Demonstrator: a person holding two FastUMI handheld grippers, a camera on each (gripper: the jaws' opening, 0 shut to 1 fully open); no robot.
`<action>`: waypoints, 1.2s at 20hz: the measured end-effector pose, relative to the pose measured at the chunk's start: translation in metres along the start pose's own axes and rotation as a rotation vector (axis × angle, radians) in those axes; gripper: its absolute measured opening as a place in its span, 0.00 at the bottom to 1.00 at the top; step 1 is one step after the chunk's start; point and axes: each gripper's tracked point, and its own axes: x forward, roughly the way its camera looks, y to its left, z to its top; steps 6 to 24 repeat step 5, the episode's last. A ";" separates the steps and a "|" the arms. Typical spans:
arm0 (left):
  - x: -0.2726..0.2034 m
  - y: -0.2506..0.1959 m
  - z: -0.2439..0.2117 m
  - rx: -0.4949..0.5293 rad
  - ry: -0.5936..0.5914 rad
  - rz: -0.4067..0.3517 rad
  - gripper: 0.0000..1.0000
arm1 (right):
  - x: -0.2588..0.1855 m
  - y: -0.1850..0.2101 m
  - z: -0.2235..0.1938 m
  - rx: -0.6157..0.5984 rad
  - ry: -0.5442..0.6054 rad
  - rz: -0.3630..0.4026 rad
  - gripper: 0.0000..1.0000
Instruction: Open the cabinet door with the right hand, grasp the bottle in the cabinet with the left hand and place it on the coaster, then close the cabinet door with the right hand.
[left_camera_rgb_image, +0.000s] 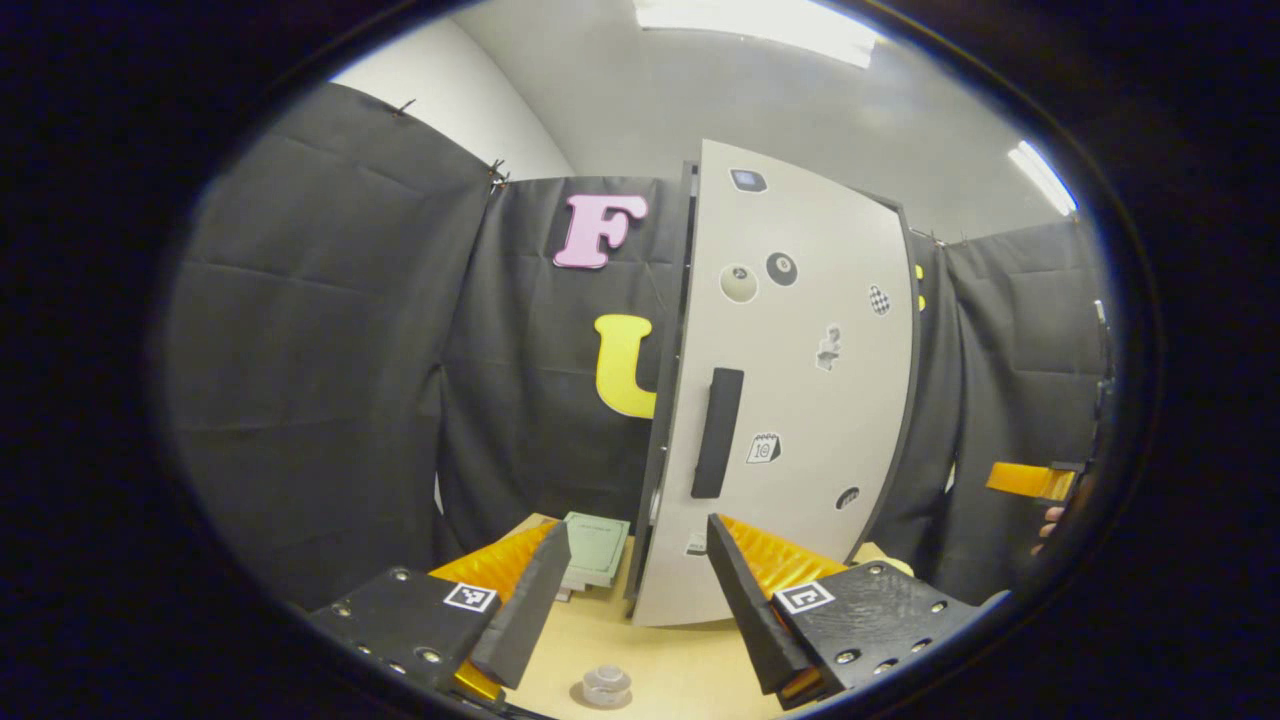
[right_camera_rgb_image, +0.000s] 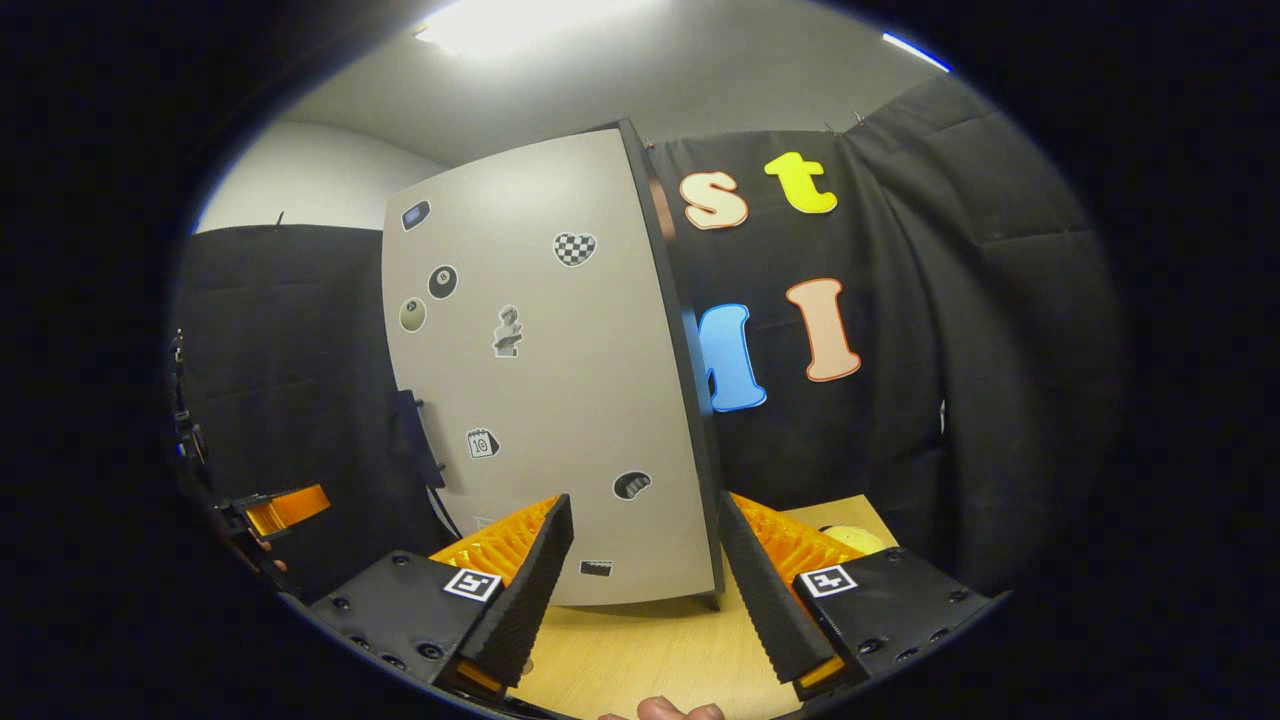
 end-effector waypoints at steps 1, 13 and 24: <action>0.002 0.003 0.003 -0.007 -0.010 -0.009 0.82 | 0.000 0.000 -0.001 -0.004 -0.002 -0.009 0.93; 0.021 0.005 0.011 -0.028 -0.037 -0.057 0.85 | 0.006 0.006 0.009 -0.014 -0.054 -0.045 0.93; 0.021 0.005 0.011 -0.028 -0.037 -0.057 0.85 | 0.006 0.006 0.009 -0.014 -0.054 -0.045 0.93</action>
